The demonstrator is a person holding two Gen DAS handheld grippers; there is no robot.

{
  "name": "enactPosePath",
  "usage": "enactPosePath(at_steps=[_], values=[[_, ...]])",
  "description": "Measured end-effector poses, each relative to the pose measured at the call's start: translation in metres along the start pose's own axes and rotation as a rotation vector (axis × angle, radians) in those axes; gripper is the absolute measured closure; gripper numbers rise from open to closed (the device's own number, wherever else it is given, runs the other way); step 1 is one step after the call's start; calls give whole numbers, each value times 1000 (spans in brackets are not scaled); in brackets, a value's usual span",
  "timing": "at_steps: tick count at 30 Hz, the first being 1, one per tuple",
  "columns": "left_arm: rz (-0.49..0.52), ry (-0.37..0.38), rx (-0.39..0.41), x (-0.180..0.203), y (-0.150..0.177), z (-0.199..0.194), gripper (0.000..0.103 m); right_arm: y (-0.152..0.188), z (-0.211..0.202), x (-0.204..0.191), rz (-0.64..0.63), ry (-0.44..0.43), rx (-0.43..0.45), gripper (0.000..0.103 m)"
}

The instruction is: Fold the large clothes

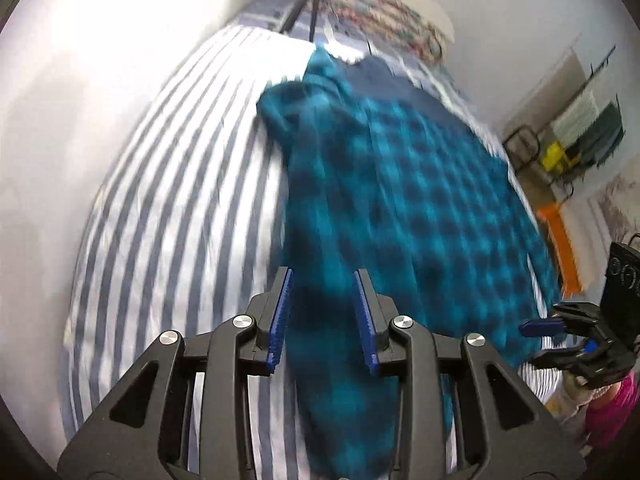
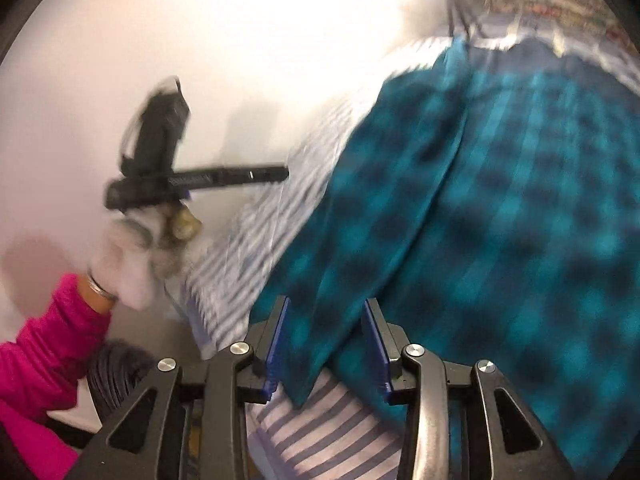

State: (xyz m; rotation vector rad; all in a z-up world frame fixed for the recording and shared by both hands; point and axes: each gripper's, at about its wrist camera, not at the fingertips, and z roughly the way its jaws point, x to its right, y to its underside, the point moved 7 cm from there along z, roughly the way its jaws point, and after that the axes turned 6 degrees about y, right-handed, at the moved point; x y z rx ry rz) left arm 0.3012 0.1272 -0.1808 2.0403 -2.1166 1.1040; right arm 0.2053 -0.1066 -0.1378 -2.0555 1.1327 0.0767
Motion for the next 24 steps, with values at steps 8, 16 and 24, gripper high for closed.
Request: enactPosePath(at_steps=[8, 16, 24], values=[[-88, 7, 51, -51, -81, 58, 69, -104, -1, 62, 89, 8, 167, 46], [-272, 129, 35, -102, -114, 127, 69, -173, 83, 126, 182, 20, 129, 45], [-237, 217, 57, -88, -132, 147, 100, -186, 166, 153, 250, -56, 29, 56]])
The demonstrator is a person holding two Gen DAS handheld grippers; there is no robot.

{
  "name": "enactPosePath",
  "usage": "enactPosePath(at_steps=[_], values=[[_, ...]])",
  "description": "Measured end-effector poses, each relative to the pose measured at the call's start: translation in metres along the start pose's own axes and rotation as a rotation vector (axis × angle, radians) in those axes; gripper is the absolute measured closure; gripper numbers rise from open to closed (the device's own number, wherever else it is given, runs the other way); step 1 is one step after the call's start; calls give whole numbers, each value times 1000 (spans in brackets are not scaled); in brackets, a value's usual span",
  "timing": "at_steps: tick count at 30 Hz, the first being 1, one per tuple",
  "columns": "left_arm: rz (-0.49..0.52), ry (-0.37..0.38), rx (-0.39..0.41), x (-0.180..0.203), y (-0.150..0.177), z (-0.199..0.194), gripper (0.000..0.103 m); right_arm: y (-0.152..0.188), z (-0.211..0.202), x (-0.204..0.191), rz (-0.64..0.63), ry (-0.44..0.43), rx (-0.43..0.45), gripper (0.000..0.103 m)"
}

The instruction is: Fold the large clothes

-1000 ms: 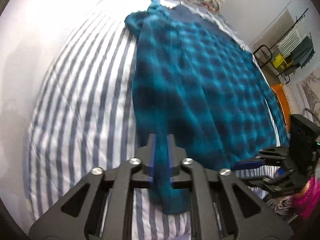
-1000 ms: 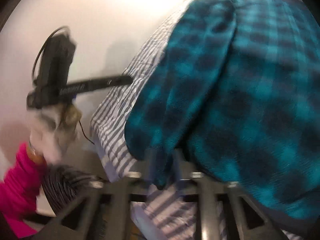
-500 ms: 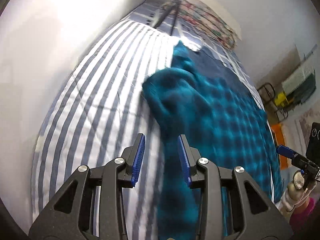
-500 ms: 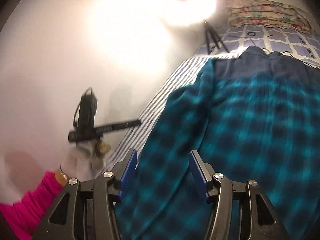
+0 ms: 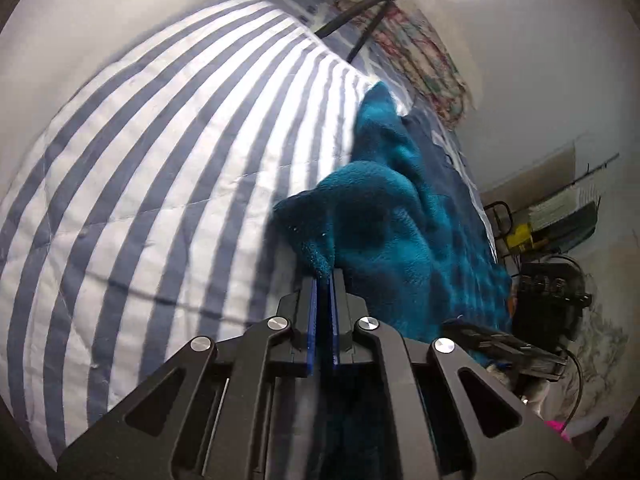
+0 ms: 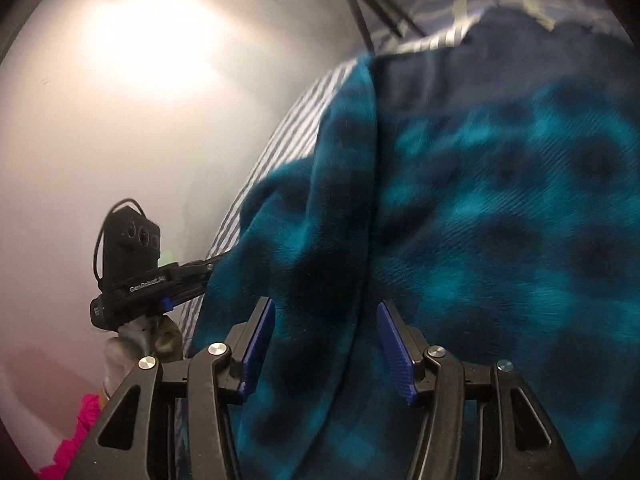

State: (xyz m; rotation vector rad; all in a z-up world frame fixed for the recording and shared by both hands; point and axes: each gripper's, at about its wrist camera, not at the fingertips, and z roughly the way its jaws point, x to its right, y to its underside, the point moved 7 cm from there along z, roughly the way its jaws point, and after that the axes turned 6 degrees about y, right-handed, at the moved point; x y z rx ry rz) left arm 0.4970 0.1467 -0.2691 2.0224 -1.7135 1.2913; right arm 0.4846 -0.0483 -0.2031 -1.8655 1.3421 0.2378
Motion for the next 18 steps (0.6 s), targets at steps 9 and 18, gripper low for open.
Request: enactPosePath(at_steps=[9, 18], values=[[244, -324, 87, 19, -25, -32, 101, -7, -2, -19, -187, 111, -14, 95], [272, -308, 71, 14, -7, -31, 90, -82, -7, -4, -66, 16, 114, 46]])
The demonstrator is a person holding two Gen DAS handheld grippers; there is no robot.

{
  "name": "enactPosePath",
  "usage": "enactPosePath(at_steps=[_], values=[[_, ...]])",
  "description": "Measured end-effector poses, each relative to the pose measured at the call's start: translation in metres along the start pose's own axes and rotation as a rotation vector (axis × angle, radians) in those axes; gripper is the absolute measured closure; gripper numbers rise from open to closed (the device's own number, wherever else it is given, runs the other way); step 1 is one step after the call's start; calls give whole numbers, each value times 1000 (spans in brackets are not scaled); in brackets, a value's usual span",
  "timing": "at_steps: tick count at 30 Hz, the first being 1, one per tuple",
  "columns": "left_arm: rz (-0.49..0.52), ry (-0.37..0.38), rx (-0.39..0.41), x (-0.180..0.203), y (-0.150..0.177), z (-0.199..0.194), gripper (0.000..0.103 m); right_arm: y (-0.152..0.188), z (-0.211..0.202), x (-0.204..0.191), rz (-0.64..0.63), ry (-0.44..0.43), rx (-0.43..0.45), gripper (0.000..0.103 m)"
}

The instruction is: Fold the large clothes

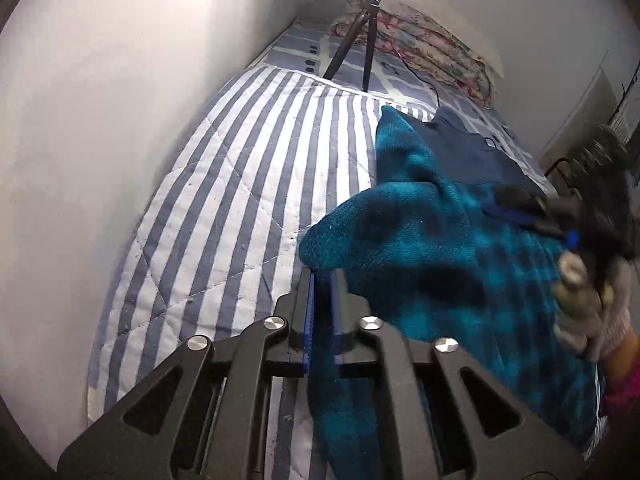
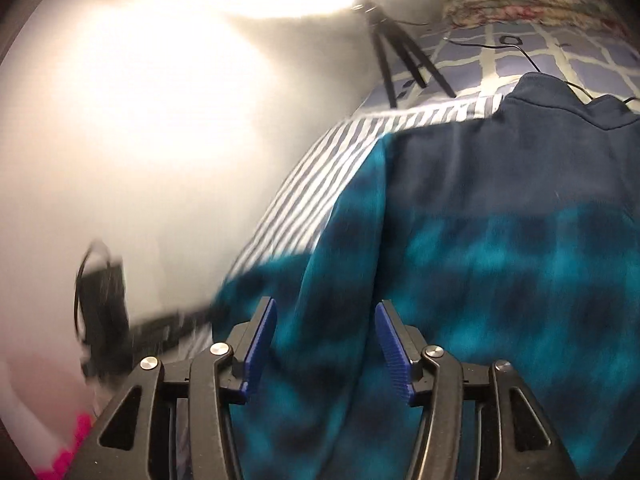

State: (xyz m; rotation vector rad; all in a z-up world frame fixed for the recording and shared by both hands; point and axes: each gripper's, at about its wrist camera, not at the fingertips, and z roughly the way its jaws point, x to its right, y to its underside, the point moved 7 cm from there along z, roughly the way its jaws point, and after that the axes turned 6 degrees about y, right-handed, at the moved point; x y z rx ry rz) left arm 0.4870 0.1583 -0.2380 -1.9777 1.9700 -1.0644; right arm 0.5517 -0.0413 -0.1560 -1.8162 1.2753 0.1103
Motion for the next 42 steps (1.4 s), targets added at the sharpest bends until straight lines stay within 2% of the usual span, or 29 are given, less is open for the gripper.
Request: enactPosePath(at_steps=[2, 3, 6, 7, 8, 9, 11, 12, 13, 16, 17, 19, 20, 21, 22, 23, 26, 32, 42], values=[[-17, 22, 33, -5, -6, -9, 58, -13, 15, 2, 29, -3, 3, 44], [-30, 26, 50, -7, -9, -12, 52, -21, 22, 4, 41, -1, 12, 44], [-40, 27, 57, -11, -18, -3, 51, -34, 39, 15, 89, -23, 11, 44], [-30, 34, 44, -10, -20, 4, 58, -38, 49, 21, 110, -28, 0, 45], [-26, 32, 32, -10, -20, 9, 81, -43, 61, 26, 130, -23, -15, 45], [-23, 33, 16, -10, -19, 16, 94, -45, 69, 29, 141, -16, -22, 51], [-21, 37, 9, -11, -17, 22, 99, -47, 78, 29, 152, -56, -29, 81], [-19, 25, 21, -12, -16, 21, 99, -50, 80, 29, 162, -88, -19, 86], [-24, 0, 46, -15, -15, 16, 99, -53, 79, 26, 157, -113, 2, 98], [-33, -56, 97, -22, -11, 5, 100, -66, 64, 21, 79, -75, 109, 100], [-27, -74, 96, -22, -9, 7, 101, -67, 65, 26, 83, -35, 122, 100], [-3, -128, 71, -24, -7, 18, 101, -66, 77, 40, 89, 76, 103, 99], [-14, -127, 61, -25, -7, 21, 101, -63, 82, 41, 59, 134, 89, 96], [-20, -126, 53, -25, -6, 22, 101, -60, 84, 41, 37, 169, 68, 88], [-14, -146, 59, -25, -7, 18, 101, -59, 83, 39, 34, 159, 61, 84], [-9, -161, 68, -24, -8, 13, 101, -58, 76, 38, 40, 150, 69, 78], [6, -174, 88, -14, -7, -11, 101, -52, 35, 32, 53, 120, 123, 78], [31, -89, 92, 19, 12, -82, 101, -43, -73, 3, 41, 48, 199, 78], [48, 20, 133, 86, 56, -221, 100, -5, -262, -83, -38, 48, 348, 78]])
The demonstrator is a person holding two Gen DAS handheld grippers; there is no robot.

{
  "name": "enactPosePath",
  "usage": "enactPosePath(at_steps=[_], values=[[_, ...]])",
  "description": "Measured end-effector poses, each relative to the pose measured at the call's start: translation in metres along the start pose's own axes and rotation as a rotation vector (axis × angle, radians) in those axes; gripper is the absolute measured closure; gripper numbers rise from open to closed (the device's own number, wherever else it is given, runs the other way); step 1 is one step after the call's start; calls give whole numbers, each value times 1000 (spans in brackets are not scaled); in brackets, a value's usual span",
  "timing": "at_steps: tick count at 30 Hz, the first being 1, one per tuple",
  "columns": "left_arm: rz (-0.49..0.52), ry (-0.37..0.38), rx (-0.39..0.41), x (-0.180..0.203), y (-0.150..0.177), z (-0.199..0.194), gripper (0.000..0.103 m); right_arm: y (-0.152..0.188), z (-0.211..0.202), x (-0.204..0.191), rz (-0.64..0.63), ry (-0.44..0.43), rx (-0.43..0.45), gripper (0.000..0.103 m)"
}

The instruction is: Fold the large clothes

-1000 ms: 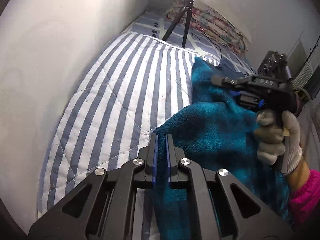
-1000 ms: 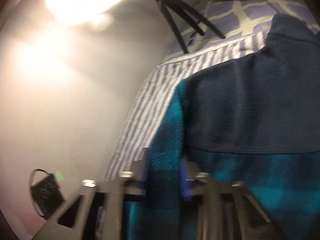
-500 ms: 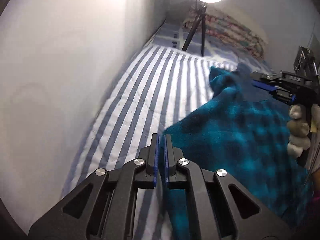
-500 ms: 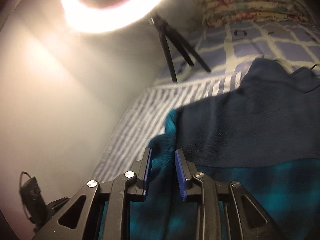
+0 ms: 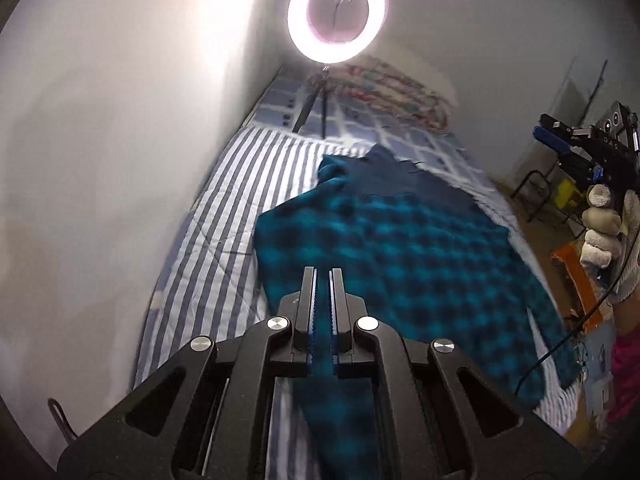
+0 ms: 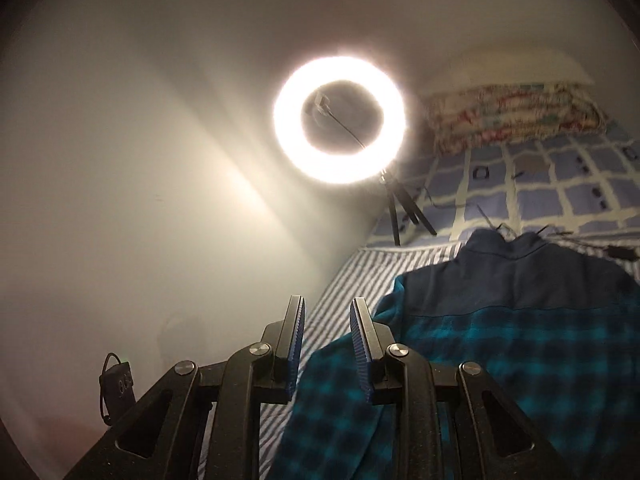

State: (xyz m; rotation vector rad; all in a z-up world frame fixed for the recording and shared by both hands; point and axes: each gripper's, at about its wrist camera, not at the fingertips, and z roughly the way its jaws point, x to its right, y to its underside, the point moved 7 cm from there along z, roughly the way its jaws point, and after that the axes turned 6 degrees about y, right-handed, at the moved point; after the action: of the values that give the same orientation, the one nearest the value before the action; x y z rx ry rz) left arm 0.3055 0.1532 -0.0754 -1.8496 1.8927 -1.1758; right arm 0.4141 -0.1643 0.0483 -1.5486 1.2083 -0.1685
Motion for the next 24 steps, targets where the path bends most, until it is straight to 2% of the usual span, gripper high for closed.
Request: enactPosePath(at_steps=[1, 3, 4, 5, 8, 14, 15, 17, 19, 21, 24], values=[[2, 6, 8, 6, 2, -14, 99, -2, -25, -12, -15, -1, 20, 77], [-1, 29, 23, 22, 9, -45, 86, -5, -61, -28, -32, 5, 46, 76], [-1, 38, 34, 30, 12, -64, 69, -5, -83, -37, -42, 6, 59, 75], [2, 44, 47, 37, 15, -79, 61, -4, -102, -47, -54, 6, 67, 74], [37, 51, 65, 59, 23, -119, 61, 2, -159, -74, -104, 27, 94, 70], [74, 84, 114, 107, 34, -210, 61, 17, -253, -105, -168, 99, 129, 70], [87, 90, 127, 114, 34, -224, 59, 19, -268, -108, -171, 101, 136, 70], [102, 98, 147, 125, 36, -245, 47, 21, -293, -112, -178, 117, 152, 70], [88, 109, 156, 128, 41, -258, 41, 24, -312, -112, -188, 138, 166, 70], [88, 113, 150, 129, 47, -259, 40, 28, -329, -111, -179, 153, 176, 69], [57, 109, 115, 117, 64, -236, 41, 33, -340, -104, -170, 174, 178, 69]])
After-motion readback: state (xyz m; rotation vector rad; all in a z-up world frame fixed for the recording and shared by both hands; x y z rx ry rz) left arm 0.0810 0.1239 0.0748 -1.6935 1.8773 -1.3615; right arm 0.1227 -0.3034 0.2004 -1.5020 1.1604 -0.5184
